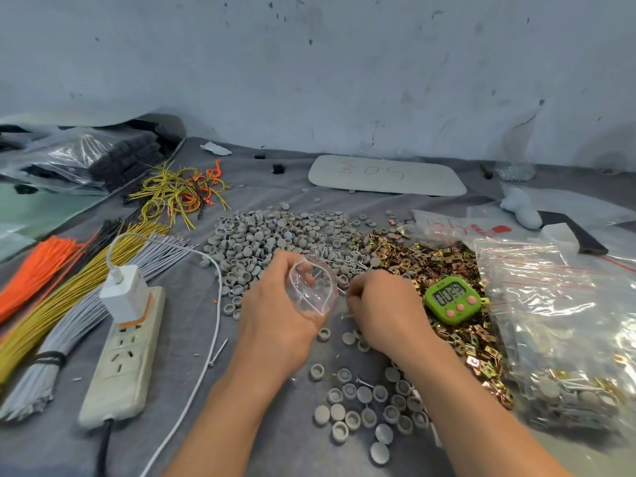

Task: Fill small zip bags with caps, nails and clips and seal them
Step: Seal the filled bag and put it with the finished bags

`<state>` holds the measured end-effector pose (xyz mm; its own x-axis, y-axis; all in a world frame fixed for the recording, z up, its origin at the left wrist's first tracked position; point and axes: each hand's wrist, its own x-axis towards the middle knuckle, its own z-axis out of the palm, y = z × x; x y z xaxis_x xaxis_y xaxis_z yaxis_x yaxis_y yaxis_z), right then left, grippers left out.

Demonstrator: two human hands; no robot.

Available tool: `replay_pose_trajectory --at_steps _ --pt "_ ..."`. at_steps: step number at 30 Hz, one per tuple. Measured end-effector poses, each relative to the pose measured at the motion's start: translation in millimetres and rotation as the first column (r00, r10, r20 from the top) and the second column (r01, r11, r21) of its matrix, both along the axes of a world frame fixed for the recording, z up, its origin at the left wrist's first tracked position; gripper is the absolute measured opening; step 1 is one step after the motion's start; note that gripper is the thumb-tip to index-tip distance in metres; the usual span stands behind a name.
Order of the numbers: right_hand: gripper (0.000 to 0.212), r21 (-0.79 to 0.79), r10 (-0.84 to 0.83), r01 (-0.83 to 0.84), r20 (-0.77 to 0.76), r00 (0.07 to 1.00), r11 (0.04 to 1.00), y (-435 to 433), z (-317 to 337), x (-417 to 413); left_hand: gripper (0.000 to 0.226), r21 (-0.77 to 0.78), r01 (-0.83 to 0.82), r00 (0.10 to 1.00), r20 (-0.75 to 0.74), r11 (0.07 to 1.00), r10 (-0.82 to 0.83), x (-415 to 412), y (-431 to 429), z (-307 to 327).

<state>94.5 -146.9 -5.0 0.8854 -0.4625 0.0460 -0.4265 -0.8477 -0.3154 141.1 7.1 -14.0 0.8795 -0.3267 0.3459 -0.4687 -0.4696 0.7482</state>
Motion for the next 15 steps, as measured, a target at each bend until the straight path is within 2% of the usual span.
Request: replay_pose_trajectory --at_steps 2,4,6,10,13,15 --pt "0.016 0.173 -0.071 0.04 0.181 0.981 0.984 -0.7 5.8 -4.5 0.048 0.03 0.009 1.0 0.005 1.0 -0.009 -0.2 2.4 -0.1" --pt "0.017 0.192 -0.084 0.033 0.265 0.961 0.981 -3.9 11.3 -8.6 0.049 0.043 0.006 1.0 0.004 0.999 -0.007 1.4 3.7 0.7" --pt "0.014 0.087 -0.025 0.009 0.19 0.981 0.996 -3.5 13.9 -9.7 0.046 0.027 -0.01 1.0 0.003 1.0 0.01 4.6 3.6 2.6" --pt "0.019 -0.065 0.066 -0.074 -0.109 0.992 0.995 5.6 8.1 -0.9 0.044 -0.011 -0.042 0.999 -0.002 0.999 0.042 9.3 7.4 1.7" --pt "0.012 -0.058 0.056 -0.066 -0.162 0.985 0.996 5.5 0.8 3.5 0.047 0.019 -0.032 0.999 -0.015 0.999 0.032 7.3 8.4 -2.1" --pt "0.01 -0.035 0.058 -0.063 -0.129 0.99 0.997 5.4 -3.6 4.0 0.047 0.029 -0.032 0.999 -0.019 0.999 0.032 7.4 9.1 -2.4"
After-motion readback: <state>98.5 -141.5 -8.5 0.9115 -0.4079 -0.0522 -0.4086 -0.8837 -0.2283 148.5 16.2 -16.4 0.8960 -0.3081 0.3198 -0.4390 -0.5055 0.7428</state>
